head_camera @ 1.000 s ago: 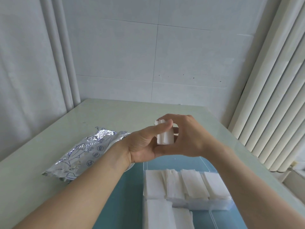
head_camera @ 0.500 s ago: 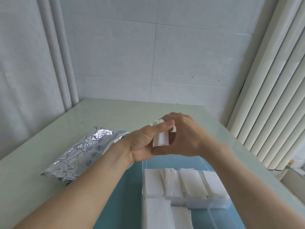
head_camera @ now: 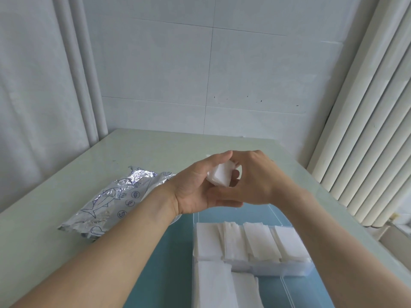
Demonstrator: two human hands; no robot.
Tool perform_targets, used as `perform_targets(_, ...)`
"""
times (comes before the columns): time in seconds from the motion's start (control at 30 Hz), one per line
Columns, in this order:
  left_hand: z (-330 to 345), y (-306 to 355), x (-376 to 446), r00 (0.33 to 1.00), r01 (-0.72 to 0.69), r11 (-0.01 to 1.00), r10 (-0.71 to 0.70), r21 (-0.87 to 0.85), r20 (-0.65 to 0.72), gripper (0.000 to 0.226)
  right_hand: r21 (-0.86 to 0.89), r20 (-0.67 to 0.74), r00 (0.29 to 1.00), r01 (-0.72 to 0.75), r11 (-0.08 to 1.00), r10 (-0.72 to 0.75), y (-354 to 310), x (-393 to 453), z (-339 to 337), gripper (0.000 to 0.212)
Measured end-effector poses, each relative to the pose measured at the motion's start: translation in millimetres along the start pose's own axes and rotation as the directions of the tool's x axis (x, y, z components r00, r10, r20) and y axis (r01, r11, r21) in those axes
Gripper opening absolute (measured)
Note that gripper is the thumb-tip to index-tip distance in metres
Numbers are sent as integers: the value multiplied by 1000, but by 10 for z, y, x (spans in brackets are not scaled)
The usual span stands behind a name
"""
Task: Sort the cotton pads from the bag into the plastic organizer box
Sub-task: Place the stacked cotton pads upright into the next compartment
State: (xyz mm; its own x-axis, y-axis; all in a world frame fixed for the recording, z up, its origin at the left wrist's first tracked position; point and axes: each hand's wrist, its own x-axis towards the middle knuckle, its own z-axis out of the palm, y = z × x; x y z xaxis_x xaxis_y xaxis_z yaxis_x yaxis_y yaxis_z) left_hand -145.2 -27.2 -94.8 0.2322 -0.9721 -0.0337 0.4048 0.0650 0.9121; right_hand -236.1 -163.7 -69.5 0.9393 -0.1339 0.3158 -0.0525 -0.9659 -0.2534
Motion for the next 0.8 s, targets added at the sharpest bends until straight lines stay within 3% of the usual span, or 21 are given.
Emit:
perform_targets(0.13, -21, -28, 7, 999, -12, 999, 14, 40, -49, 35, 164, 8, 997, 68, 984, -71, -39, -29, -9, 63)
perform_targets(0.27, -58, 21, -20, 999, -30, 999, 31, -44, 37, 34, 194, -50, 993, 115, 974, -107, -33, -15, -7, 47)
perform_targets(0.37, -66, 8, 23, 999, -51, 996, 50, -69, -12, 43, 224, -69, 995, 86, 971, -72, -1, -11, -3, 53)
perform_targets(0.5, -91, -26, 52, 996, -89, 996, 88, -15, -33, 39, 238, -75, 996, 74, 968, -58, -12, -20, 1, 51)
perform_targets(0.53, -84, -33, 52, 995, -97, 995, 97, 22, -36, 36, 222, -60, 996, 75, 972, -63, -31, -24, -2, 55)
perform_targets(0.67, -89, -82, 68, 984, -79, 974, 110, 211, -139, 10, 195, 150, 987, 21, 981, -51, 11, -48, -85, 111)
perform_targets(0.73, -121, -93, 49, 984, -7, 952, 62, 307, -169, 18, 255, 206, 976, 13, 967, -67, 55, -83, -191, 98)
perform_targets(0.8, -133, -85, 28, 988, 39, 931, 18, 362, -152, 21, 380, 135, 985, 48, 924, -107, 65, -104, -288, 59)
